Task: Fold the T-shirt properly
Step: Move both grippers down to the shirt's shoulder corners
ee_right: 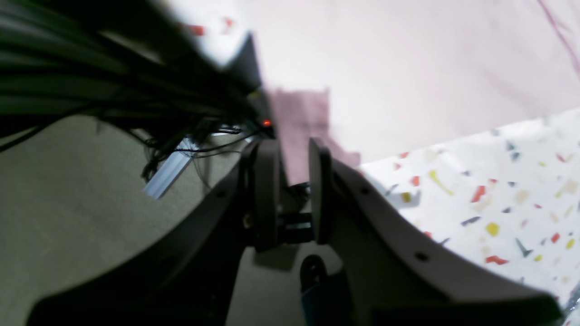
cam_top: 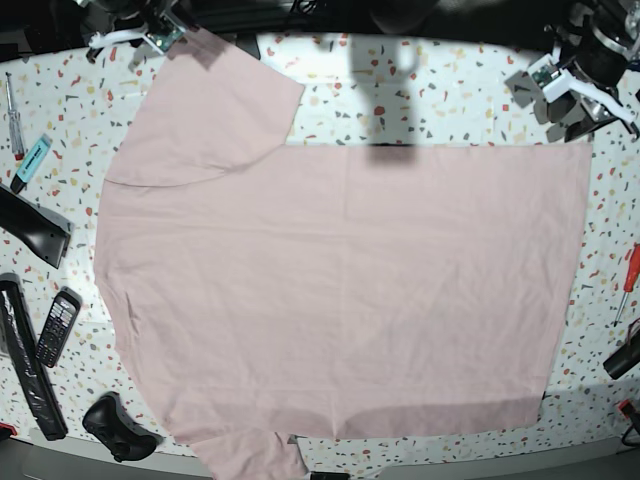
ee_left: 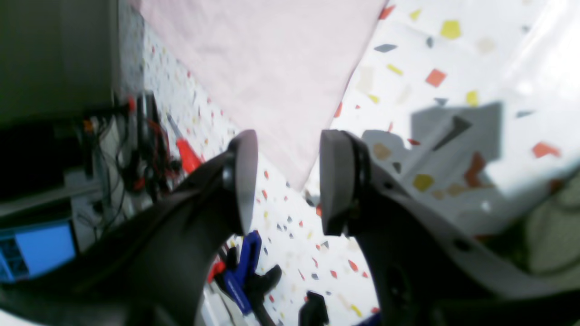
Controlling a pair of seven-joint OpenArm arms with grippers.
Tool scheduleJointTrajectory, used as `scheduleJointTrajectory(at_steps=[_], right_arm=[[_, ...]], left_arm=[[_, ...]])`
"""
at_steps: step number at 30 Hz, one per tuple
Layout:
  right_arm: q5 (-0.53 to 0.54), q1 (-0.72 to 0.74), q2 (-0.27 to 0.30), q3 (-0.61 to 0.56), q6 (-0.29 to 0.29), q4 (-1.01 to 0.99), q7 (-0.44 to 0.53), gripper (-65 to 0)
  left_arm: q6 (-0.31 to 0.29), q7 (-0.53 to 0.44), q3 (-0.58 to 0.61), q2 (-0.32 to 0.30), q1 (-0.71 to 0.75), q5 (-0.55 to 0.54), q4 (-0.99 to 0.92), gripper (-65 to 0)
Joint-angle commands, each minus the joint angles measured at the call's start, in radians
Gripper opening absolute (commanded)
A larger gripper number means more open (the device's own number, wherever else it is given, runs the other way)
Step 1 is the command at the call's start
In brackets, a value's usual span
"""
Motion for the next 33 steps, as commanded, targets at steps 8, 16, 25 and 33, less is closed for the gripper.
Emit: scheduleJointTrajectory(at_steps=[8,16,25,33], right_arm=[[-0.103,0.034,0.006,0.004,-0.003,0.018,0.012,-54.1],[-0.120,0.091,0.008,0.004,-0.004,0.018,0.009,-54.1],[-0.120,0.093,0.008,0.004,-0.005,0.018,-0.010,-54.1],[-0.119,0.093,0.005,0.004,-0.005,0.018,-0.022,-54.1]], left_arm=[[-0.053,-0.107,-0.004,-0.098,-0.150,0.006,-0.222,-43.0],[-0.060,-0.105,0.092,-0.145,-0.246,0.006,-0.294,-43.0],[0.154,0.083,0.116,-0.151,-0.327,-0.528,-0.293,-43.3],[0.028,0.065,-0.033,-0.045,-0.333,-1.062,-0.293,-43.4]])
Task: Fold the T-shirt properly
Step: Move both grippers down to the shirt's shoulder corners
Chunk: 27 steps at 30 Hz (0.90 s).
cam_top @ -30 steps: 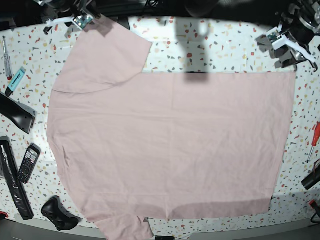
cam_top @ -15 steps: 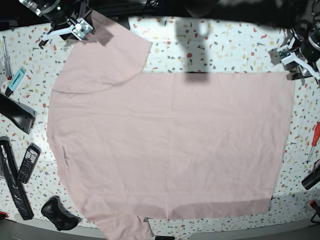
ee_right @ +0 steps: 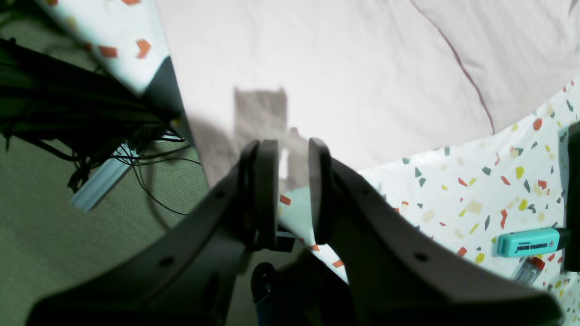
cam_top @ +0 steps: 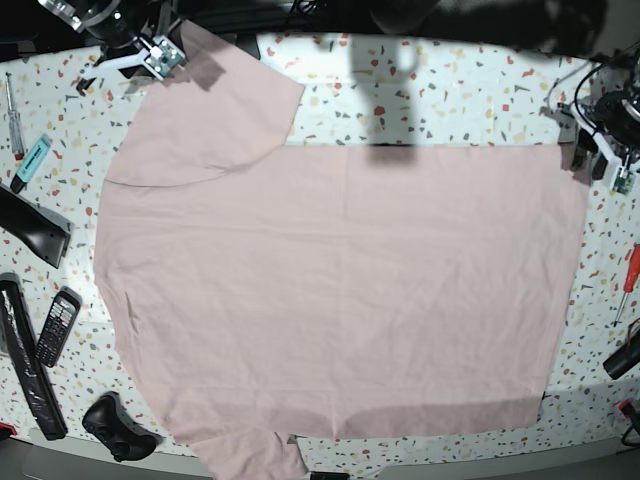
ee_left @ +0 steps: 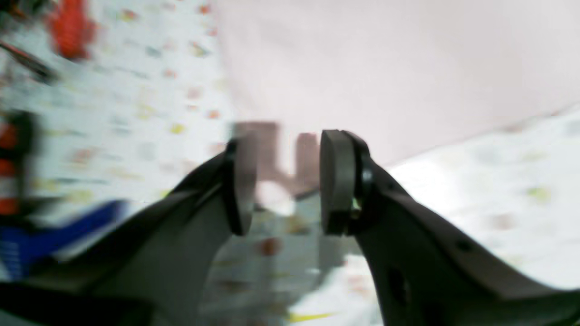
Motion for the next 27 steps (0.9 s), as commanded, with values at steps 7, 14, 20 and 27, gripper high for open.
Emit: scheduleJointTrajectory(at_steps=[7,14,20,27], right_arm=[[-0.003,-0.004,0.007,0.004,-0.005,0.018,0.016,-54.1],[-0.003,-0.002,0.007,0.004,-0.005,0.018,0.015,-54.1],[-0.003,-0.002,0.007,0.004,-0.005,0.018,0.012,-54.1],[-0.004,-0.002,0.007,0.004,-0.005,0.018,-0.008,-54.1]], left_arm=[[-0.383,-0.006,-0.100,0.046,-0.005,0.366,0.011,-43.4],[-0.454,-0.288,-0.072,0.003,-0.008,0.802,0.011,-43.4],[-0.296,-0.288,0.108,-0.092,-0.011,1.031,0.011,-43.4],[-0.237,-0.199,0.218,-0.098,-0.089,1.064,0.000,-43.4]])
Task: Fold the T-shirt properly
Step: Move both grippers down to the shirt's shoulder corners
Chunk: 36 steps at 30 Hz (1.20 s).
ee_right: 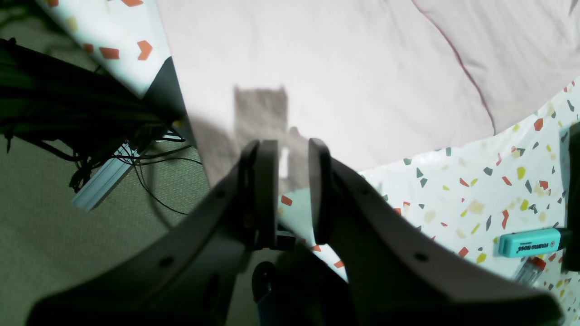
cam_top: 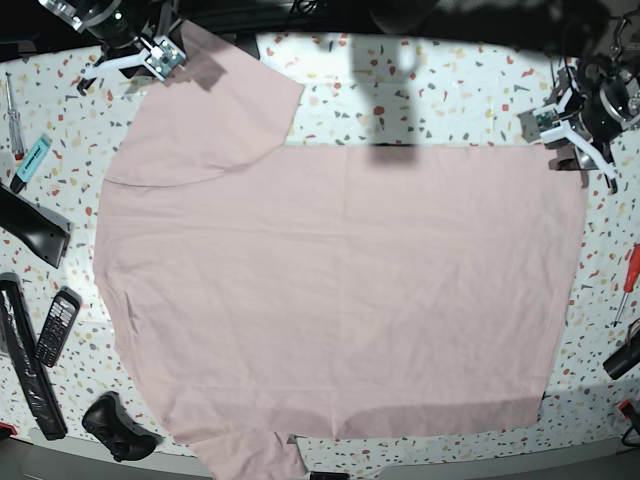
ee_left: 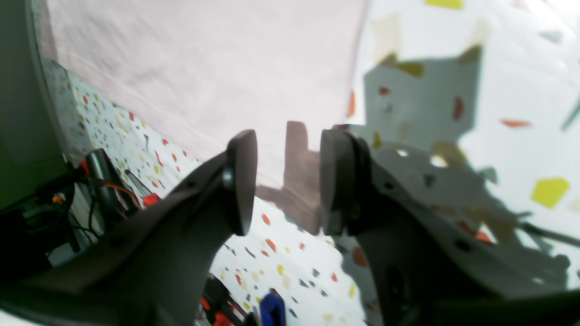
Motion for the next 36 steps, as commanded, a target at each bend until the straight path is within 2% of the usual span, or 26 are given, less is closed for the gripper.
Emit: scheduleJointTrajectory(at_steps=[1,9,25,36], right_arm=[[-0.008,-0.005,0.008,0.004,-0.006,0.018,0.004,-54.1],[-0.008,-0.003,0.008,0.004,-0.007,0.018,0.000,-54.1],[-0.008,0.001,0.008,0.004,-0.010,0.018,-0.002,-54.1],[-0.008,0.001,0.008,0.004,-0.010,0.018,-0.002,-54.1]], left_arm=[[0.018,-0.011,-0.002,-0.025,-0.006,0.003,0.000,-43.4],[0.015,-0.080,0.002,-0.025,-0.043,0.005,-0.140,-43.4],[0.014,-0.159,0.002,-0.023,-0.129,0.018,-0.206,-43.4],[0.014,-0.201,0.002,0.043,-0.138,0.018,-0.290,-43.5]])
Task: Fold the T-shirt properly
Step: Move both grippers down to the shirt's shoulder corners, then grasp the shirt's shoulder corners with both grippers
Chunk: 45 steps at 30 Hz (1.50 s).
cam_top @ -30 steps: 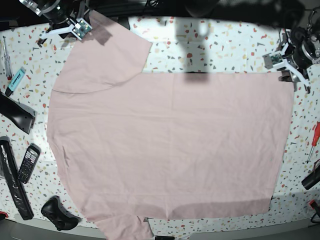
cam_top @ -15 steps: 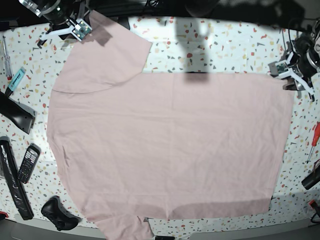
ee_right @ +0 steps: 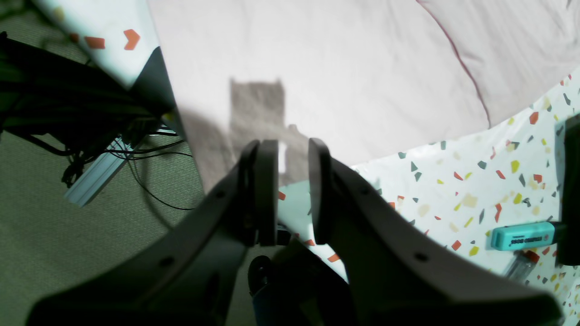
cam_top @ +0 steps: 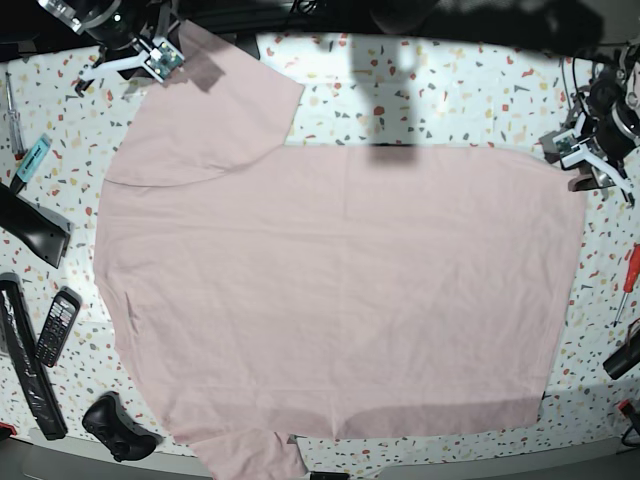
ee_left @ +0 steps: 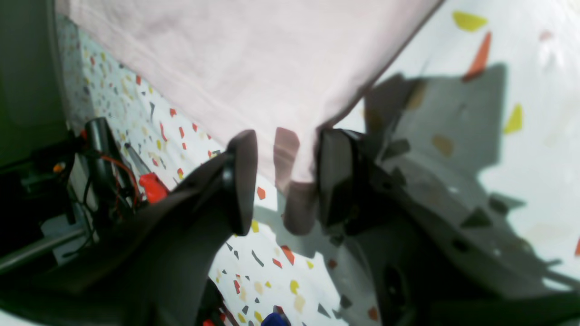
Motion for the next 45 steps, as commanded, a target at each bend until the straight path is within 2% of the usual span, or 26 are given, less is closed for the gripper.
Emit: scheduleJointTrajectory(at_steps=[1,3,5,9,16,19,22,24,30,34,40,45], right_arm=[[0.000,-0.008,0.008,0.004,-0.009,0.018,0.012,-54.1],[0.000,-0.008,0.008,0.004,-0.009,0.018,0.012,-54.1],[-0.004,-0.008,0.008,0.004,-0.009,0.018,0.012,-54.1],[-0.066,-0.008,0.008,0.004,-0.009,0.018,0.011,-54.1],[-0.072,-0.008,0.008,0.004,-0.009,0.018,0.005,-54.1],[-0.036,-0.007,-0.002,0.005,-0.012,0.018,-0.019,-50.2],[0.009,0.007,-0.059,0.006,-0.053,0.018,-0.073,-45.2],[0.026,0.023,-0.105,0.012,-0.061,0.018,-0.079,-45.0],[0.270,0.111,-0.239,0.060,-0.061,0.019,-0.063,-45.0],[0.360,0.162,-0.325,0.103,-0.060,0.019,-0.080,-45.0],[0.438,0.202,-0.404,0.186,-0.060,0.016,-0.157,-45.0],[0.506,0.202,-0.427,0.309,-0.058,-0.024,-0.177,-45.0]], left_arm=[[-0.004,-0.005,-0.008,-0.015,-0.003,0.002,0.001,-43.5],[-0.004,-0.007,-0.007,-0.013,-0.003,0.003,-0.004,-44.2],[-0.008,-0.007,-0.007,-0.013,-0.003,0.003,-0.006,-50.2],[-0.060,-0.016,-0.008,-0.013,-0.003,0.002,-0.006,-65.0],[-0.060,-0.014,-0.008,-0.014,-0.003,-0.020,-0.006,-65.0],[-0.060,-0.014,-0.008,-0.013,-0.003,-0.031,-0.006,-65.0],[-0.060,-0.014,-0.008,-0.013,-0.002,-0.031,-0.006,-65.0],[-0.060,-0.014,-0.008,-0.013,-0.002,-0.031,-0.006,-65.0],[-0.060,-0.014,-0.008,-0.013,-0.003,-0.031,-0.006,-65.0],[-0.060,-0.011,-0.008,-0.013,-0.003,-0.031,-0.006,-65.0],[-0.060,-0.011,-0.008,-0.013,-0.003,-0.031,-0.006,-65.0],[-0.060,-0.011,-0.008,-0.013,-0.003,-0.031,-0.006,-65.0]])
